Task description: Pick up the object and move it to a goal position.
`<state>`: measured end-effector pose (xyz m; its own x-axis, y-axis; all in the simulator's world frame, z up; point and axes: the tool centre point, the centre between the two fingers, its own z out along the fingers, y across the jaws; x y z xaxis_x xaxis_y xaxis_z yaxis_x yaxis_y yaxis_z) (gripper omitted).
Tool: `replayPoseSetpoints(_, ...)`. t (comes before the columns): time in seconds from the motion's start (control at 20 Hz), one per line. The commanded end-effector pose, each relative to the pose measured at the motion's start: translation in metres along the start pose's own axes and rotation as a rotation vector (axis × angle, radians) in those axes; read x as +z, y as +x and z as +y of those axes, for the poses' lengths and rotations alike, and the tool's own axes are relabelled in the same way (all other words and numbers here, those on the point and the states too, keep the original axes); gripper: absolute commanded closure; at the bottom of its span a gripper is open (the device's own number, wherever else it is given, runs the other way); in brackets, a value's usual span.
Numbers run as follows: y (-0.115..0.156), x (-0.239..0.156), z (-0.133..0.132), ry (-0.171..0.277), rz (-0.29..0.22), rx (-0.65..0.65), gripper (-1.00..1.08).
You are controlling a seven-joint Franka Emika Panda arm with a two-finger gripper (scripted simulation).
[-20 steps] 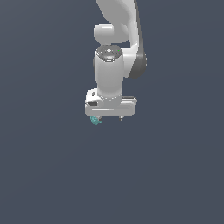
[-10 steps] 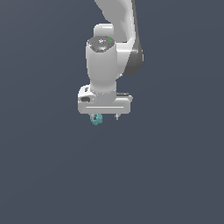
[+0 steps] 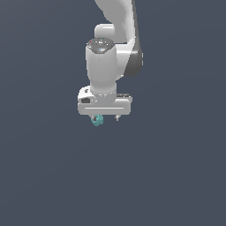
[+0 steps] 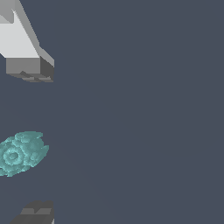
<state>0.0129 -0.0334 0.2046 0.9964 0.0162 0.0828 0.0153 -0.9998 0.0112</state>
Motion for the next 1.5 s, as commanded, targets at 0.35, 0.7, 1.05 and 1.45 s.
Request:
replayPoseSetpoints(0.35, -0.023, 0.025, 0.016, 0.001, -0.018, -0.094, -0.92)
replayPoseSetpoints(0.7, -0.057, 0.055, 0.034, 0.006, -0.040, -0.221, -0.92)
replayPoseSetpoints(1.05, -0.095, 0.083, 0.050, 0.017, -0.061, -0.350, -0.92)
replayPoseSetpoints(1.45, -0.123, 0.101, 0.059, 0.027, -0.075, -0.440, -0.92)
